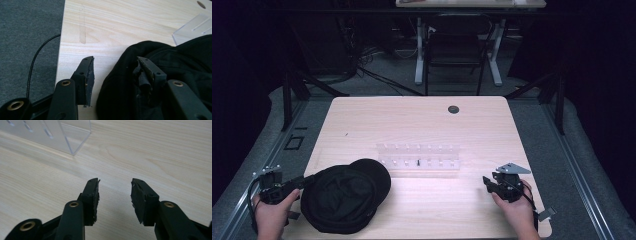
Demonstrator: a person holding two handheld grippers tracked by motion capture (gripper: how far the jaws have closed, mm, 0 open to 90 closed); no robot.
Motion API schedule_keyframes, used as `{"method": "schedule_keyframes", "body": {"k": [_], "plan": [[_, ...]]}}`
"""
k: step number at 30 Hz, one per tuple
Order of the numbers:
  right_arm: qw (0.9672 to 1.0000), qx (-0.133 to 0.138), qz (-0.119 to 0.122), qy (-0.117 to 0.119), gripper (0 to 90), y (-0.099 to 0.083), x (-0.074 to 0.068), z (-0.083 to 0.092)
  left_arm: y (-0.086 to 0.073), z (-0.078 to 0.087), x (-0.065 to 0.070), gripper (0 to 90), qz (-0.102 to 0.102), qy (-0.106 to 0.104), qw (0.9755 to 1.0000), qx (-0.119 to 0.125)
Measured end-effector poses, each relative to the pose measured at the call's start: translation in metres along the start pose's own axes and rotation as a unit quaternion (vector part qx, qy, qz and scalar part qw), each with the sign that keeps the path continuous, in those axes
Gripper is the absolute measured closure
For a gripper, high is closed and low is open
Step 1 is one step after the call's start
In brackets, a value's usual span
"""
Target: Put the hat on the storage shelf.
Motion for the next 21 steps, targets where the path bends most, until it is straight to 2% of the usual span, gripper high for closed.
{"method": "schedule_keyframes", "body": {"k": [3,5,7,8,9,10,13,14,15,18,21], "plan": [[1.0,0.009,0.0,-0.001,58.7,0.002,-0.001,0.003,0.005,0.003,0.003,53.9,0.004,-0.005,1.0,0.002],[0.9999,0.012,-0.002,-0.002,59.1,0.003,-0.001,0.005,0.008,0.006,0.005,57.3,0.003,-0.01,0.9999,-0.008],[0.9998,0.019,0.002,-0.004,59.3,0.004,-0.001,0.006,0.007,0.008,0.008,59.5,-0.006,-0.011,0.9995,-0.03],[0.9997,0.022,0.002,-0.008,59.8,0.005,0.0,0.007,0.004,0.01,0.01,59.6,-0.018,-0.006,0.9985,-0.052],[0.9997,0.022,0.002,-0.008,59.8,0.005,0.0,0.007,0.004,0.01,0.01,59.6,-0.018,-0.006,0.9985,-0.052],[0.9998,0.019,-0.002,-0.004,60.2,0.005,-0.001,0.008,0.001,0.014,0.01,59.6,-0.028,0.0,0.9972,-0.069],[0.9997,0.023,-0.007,-0.001,61.4,0.005,0.0,0.012,-0.003,0.017,0.014,59.7,-0.022,-0.005,0.9965,-0.08],[0.9996,0.023,-0.016,0.003,61.3,0.005,0.001,0.014,-0.005,0.02,0.015,59.8,-0.021,-0.008,0.9957,-0.09],[0.9996,0.023,-0.016,0.003,61.3,0.005,0.001,0.014,-0.007,0.021,0.017,59.8,-0.018,-0.008,0.9958,-0.09],[0.9998,0.014,-0.015,0.002,60.7,0.002,0.001,0.014,-0.015,0.027,0.019,60.9,-0.016,-0.015,0.9938,-0.109],[0.9998,0.013,-0.014,0.005,60.1,0.002,-0.001,0.012,-0.019,0.029,0.018,61.6,-0.009,-0.012,0.9935,-0.113]]}}
Point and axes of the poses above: each handheld gripper's, and its own axes: z roughly backward along the jaws, y roughly out of its top, x roughly to its right, the point moved 10 cm from there along -z, roughly forward along the jaws, and after that the axes turned 15 degrees about -z, right-handed, at the moved point
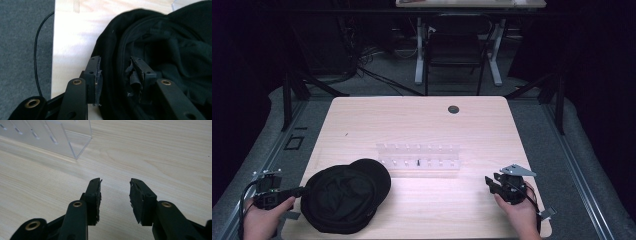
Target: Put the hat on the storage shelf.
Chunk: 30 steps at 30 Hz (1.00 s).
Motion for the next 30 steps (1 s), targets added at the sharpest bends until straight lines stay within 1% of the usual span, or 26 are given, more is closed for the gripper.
{"method": "schedule_keyframes", "body": {"k": [1,3,6,7,9,10,11,12,13,14,15,16,17,18,20,22,23,24,25,26,27,28,29,30], "plan": [[1.0,0.0,0.0,0.0,59.9,0.0,0.0,0.0,-0.003,0.0,-0.001,61.6,0.005,0.005,1.0,0.0],[1.0,-0.001,-0.001,0.002,59.1,-0.001,-0.002,-0.001,-0.01,0.003,-0.001,61.5,0.004,0.002,0.9999,-0.01],[1.0,-0.002,0.001,0.0,58.9,-0.002,-0.001,-0.001,-0.014,0.005,0.001,60.7,0.007,-0.003,0.9999,-0.006],[1.0,-0.004,-0.002,0.001,58.6,-0.002,-0.001,-0.001,-0.019,0.007,0.003,60.4,0.015,-0.006,0.9999,-0.007],[1.0,-0.002,-0.005,0.004,58.4,-0.002,-0.002,-0.001,-0.021,0.008,0.003,60.4,0.016,-0.007,0.9998,-0.01],[1.0,-0.003,-0.006,0.005,58.3,-0.002,-0.002,-0.001,-0.024,0.009,0.004,60.6,0.018,-0.008,0.9997,-0.014],[0.9999,-0.004,-0.007,0.006,58.1,-0.002,-0.002,-0.001,-0.029,0.008,0.005,62.4,0.015,-0.009,0.9996,-0.022],[0.9999,-0.004,-0.007,0.006,58.1,-0.002,-0.002,-0.001,-0.029,0.008,0.005,64.2,0.015,-0.009,0.9996,-0.022],[0.9999,-0.005,-0.008,0.007,58.1,-0.002,-0.002,-0.001,-0.031,0.006,0.007,64.2,0.015,-0.014,0.9995,-0.022],[0.9999,-0.004,-0.009,0.008,58.1,-0.002,-0.002,-0.001,-0.031,0.005,0.007,66.4,0.017,-0.015,0.9995,-0.021],[0.9999,-0.005,-0.009,0.009,58.1,-0.002,-0.003,-0.001,-0.033,0.002,0.007,73.8,0.013,-0.018,0.9995,-0.023],[0.9999,-0.005,-0.009,0.009,58.1,-0.002,-0.003,-0.001,-0.033,0.002,0.007,78.6,0.013,-0.018,0.9995,-0.023],[0.9999,-0.005,-0.009,0.009,58.1,-0.002,-0.003,-0.001,-0.034,0.0,0.007,84.9,0.007,-0.018,0.9994,-0.027],[0.9999,-0.005,-0.009,0.009,58.1,-0.002,-0.003,-0.001,-0.034,0.0,0.007,87.1,0.007,-0.018,0.9994,-0.027],[0.9999,-0.005,-0.008,0.009,58.1,-0.002,-0.004,-0.001,-0.033,-0.003,0.006,87.6,0.006,-0.019,0.9994,-0.027],[0.9999,-0.005,-0.008,0.009,58.1,-0.002,-0.004,-0.002,-0.029,-0.004,0.003,88.1,-0.001,-0.017,0.9996,-0.023],[0.9999,-0.005,-0.008,0.009,58.1,-0.002,-0.004,-0.002,-0.026,-0.006,0.002,88.3,-0.001,-0.007,0.9998,-0.017],[0.9999,-0.005,-0.008,0.009,58.1,-0.002,-0.004,-0.002,-0.025,-0.005,0.001,88.3,-0.013,-0.006,0.9995,-0.027],[0.9999,-0.004,-0.009,0.011,58.1,-0.002,-0.004,-0.002,-0.018,-0.007,-0.002,88.4,-0.025,0.008,0.9992,-0.029],[0.9999,-0.004,-0.009,0.011,58.1,-0.002,-0.004,-0.002,-0.018,-0.007,-0.002,88.4,-0.025,0.008,0.9992,-0.029],[0.9999,-0.005,-0.008,0.011,58.1,-0.002,-0.004,-0.002,-0.013,-0.008,-0.004,88.4,-0.039,0.02,0.9985,-0.033],[0.9999,-0.006,-0.007,0.008,58.1,-0.002,-0.004,-0.002,-0.009,-0.009,-0.005,88.4,-0.048,0.026,0.9979,-0.034],[0.9999,-0.006,-0.009,0.011,57.8,-0.002,-0.005,-0.002,-0.001,-0.013,-0.006,88.4,-0.058,0.036,0.9968,-0.041],[0.9999,-0.006,-0.009,0.011,57.8,-0.002,-0.005,-0.002,-0.001,-0.013,-0.006,88.4,-0.058,0.036,0.9968,-0.041]]}}
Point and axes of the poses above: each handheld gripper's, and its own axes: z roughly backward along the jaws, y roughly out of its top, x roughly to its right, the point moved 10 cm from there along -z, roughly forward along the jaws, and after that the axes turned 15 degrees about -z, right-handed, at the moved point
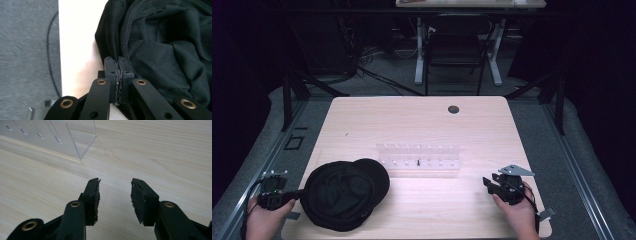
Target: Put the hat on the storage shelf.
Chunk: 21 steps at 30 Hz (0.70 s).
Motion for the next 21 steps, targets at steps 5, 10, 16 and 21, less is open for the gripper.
{"method": "schedule_keyframes", "body": {"k": [5,10,16,21], "plan": [[1.0,-0.002,0.0,0.001,57.5,-0.001,-0.001,-0.001,0.015,-0.007,-0.003,87.1,-0.004,0.003,1.0,-0.009],[1.0,-0.002,0.0,0.004,57.3,-0.001,-0.001,0.0,0.015,-0.007,-0.004,80.6,0.004,0.002,0.9997,-0.024],[1.0,0.0,-0.002,0.008,57.1,-0.001,-0.003,0.0,0.006,-0.005,-0.008,71.9,0.025,-0.018,0.9986,-0.043],[1.0,-0.003,0.002,0.009,57.0,-0.002,-0.004,-0.001,0.001,-0.009,-0.007,70.9,0.04,-0.037,0.997,-0.056]]}}
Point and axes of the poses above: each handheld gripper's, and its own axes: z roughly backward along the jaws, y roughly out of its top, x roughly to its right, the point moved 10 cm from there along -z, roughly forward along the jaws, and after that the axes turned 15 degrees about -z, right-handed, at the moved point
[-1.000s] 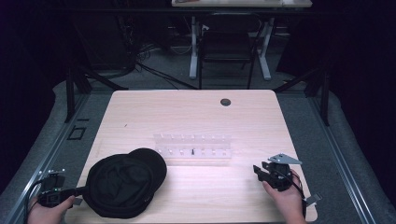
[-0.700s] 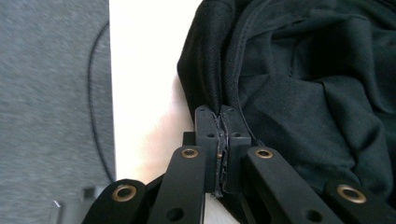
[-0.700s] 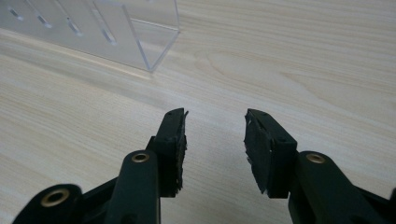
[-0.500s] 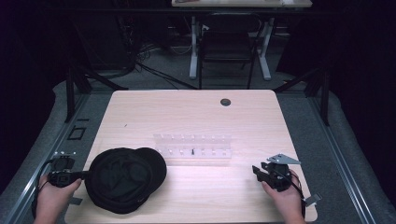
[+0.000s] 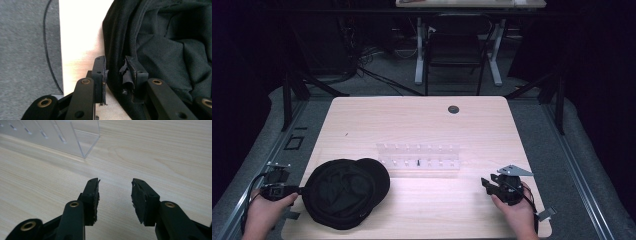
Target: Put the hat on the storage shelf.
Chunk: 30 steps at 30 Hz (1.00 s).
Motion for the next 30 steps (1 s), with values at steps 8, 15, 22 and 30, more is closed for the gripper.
{"method": "schedule_keyframes", "body": {"k": [8,15,22,30], "plan": [[1.0,0.0,-0.007,0.002,56.8,0.0,0.0,-0.001,-0.003,-0.012,0.003,66.0,0.024,-0.024,0.9994,0.002],[1.0,0.0,-0.009,0.003,56.2,0.0,0.0,-0.001,-0.001,-0.017,0.009,78.9,0.022,-0.047,0.9986,0.01],[0.9999,-0.001,-0.012,0.004,56.0,0.0,0.001,-0.001,0.002,-0.016,0.014,86.0,0.013,-0.038,0.9992,0.003],[0.9999,0.0,-0.013,0.005,56.0,0.0,0.001,-0.001,0.021,0.007,0.021,86.8,-0.003,-0.042,0.9989,0.022]]}}
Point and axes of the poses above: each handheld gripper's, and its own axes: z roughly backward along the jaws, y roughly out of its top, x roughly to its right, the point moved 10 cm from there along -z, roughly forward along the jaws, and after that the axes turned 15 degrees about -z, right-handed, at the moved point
